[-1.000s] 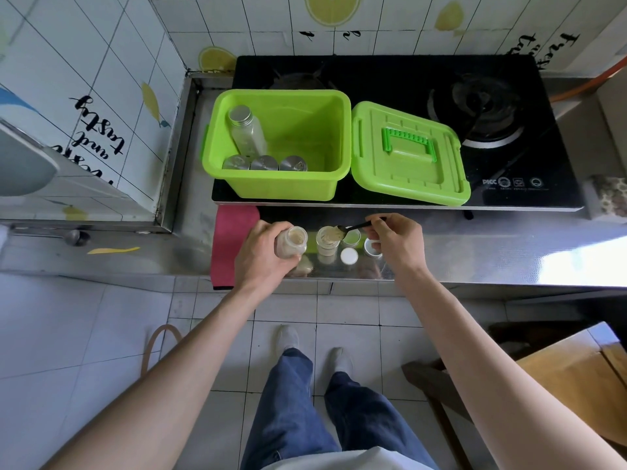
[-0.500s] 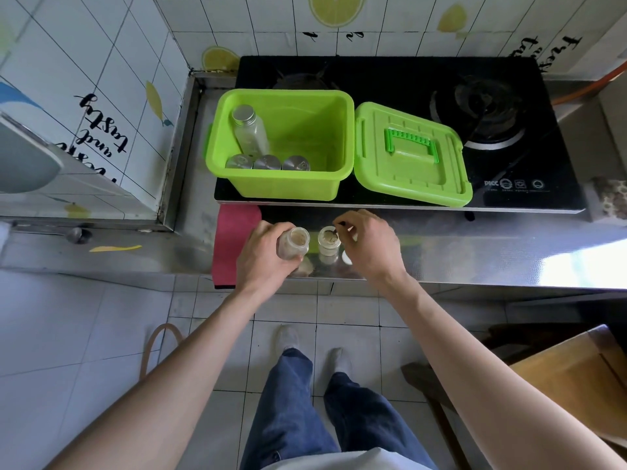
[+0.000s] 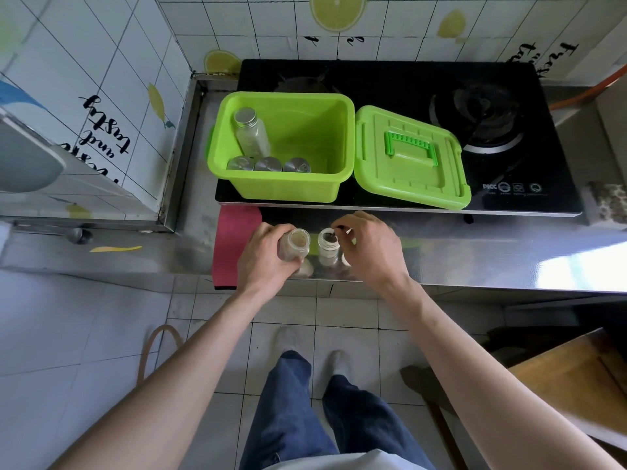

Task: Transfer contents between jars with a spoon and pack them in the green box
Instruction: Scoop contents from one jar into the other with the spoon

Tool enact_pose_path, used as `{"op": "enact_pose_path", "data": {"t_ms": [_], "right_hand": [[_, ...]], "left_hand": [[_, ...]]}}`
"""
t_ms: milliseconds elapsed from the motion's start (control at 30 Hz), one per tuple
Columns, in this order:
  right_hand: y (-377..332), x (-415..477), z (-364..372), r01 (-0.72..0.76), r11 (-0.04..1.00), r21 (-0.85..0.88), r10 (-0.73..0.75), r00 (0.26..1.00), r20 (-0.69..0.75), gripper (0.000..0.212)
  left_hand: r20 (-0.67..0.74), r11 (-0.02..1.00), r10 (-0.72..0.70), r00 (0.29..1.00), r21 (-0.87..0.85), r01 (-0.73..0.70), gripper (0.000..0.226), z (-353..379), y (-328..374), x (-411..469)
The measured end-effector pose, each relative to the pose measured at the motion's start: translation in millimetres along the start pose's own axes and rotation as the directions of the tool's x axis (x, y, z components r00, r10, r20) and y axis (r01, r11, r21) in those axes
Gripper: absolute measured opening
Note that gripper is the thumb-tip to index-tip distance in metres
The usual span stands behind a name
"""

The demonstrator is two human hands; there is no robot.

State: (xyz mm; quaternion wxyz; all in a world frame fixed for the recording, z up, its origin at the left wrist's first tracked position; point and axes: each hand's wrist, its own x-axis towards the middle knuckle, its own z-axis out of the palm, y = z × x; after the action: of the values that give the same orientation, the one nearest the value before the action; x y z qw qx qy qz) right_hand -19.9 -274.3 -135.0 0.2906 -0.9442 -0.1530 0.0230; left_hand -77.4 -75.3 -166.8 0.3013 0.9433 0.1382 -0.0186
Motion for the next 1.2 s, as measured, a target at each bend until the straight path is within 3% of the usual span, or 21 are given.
{"op": "enact_pose_path", "data": {"t_ms": [167, 300, 400, 533, 667, 800, 900, 1000, 1200], "right_hand": [[5.4, 0.0, -15.9, -0.123, 0.964, 0.234, 0.148, 0.985, -0.091, 0.015], [5.3, -1.7, -33.2, -0.274, 0.753, 0.599, 0.392, 0.917, -0.072, 0.016], [-3.9, -4.3, -40.5, -0.303, 0.617, 0.726, 0.463, 0.886, -0.023, 0.017], [-24.2, -9.2, -43.0, -0.237, 0.699, 0.675, 0.369, 0.927, -0.057, 0.016], [-41.8, -12.9, -35.8, -0.131, 0.863, 0.488, 0.225, 0.964, -0.14, 0.018], [-53.5, -15.5, -26.5, -0.032, 0.94, 0.34, 0.106, 0.973, -0.203, 0.014], [-57.7, -16.3, -16.7, -0.016, 0.955, 0.295, 0.086, 0.971, -0.225, 0.014], [-58.3, -16.6, -8.9, -0.034, 0.927, 0.374, 0.123, 0.968, -0.218, 0.014], [-50.6, -12.4, -6.5, -0.106, 0.838, 0.536, 0.163, 0.985, -0.061, 0.015]], "left_hand": [[-0.007, 1.0, -0.004, 1.0, 0.001, 0.004, 0.057, -1.0, 2.4, 0.2], [-0.023, 1.0, -0.01, 1.0, -0.013, 0.009, 0.055, -1.9, 4.8, 0.2], [-0.05, 1.0, -0.017, 0.999, -0.019, 0.016, 0.053, -2.3, 7.2, -0.2], [-0.106, 1.0, 0.011, 0.994, 0.001, -0.011, 0.052, -3.3, 11.7, -1.7], [-0.158, 0.999, 0.038, 0.987, 0.038, -0.032, 0.048, -4.2, 18.2, -2.4], [-0.169, 0.999, 0.037, 0.985, 0.037, -0.031, 0.045, -6.5, 23.8, -3.0], [-0.173, 0.999, 0.04, 0.984, 0.036, -0.034, 0.043, -7.7, 27.0, -4.2], [-0.175, 0.997, 0.08, 0.981, 0.035, -0.075, 0.044, -9.1, 27.7, -5.2], [-0.187, 0.996, 0.094, 0.978, 0.024, -0.091, 0.049, -11.2, 26.6, -4.9]]}}
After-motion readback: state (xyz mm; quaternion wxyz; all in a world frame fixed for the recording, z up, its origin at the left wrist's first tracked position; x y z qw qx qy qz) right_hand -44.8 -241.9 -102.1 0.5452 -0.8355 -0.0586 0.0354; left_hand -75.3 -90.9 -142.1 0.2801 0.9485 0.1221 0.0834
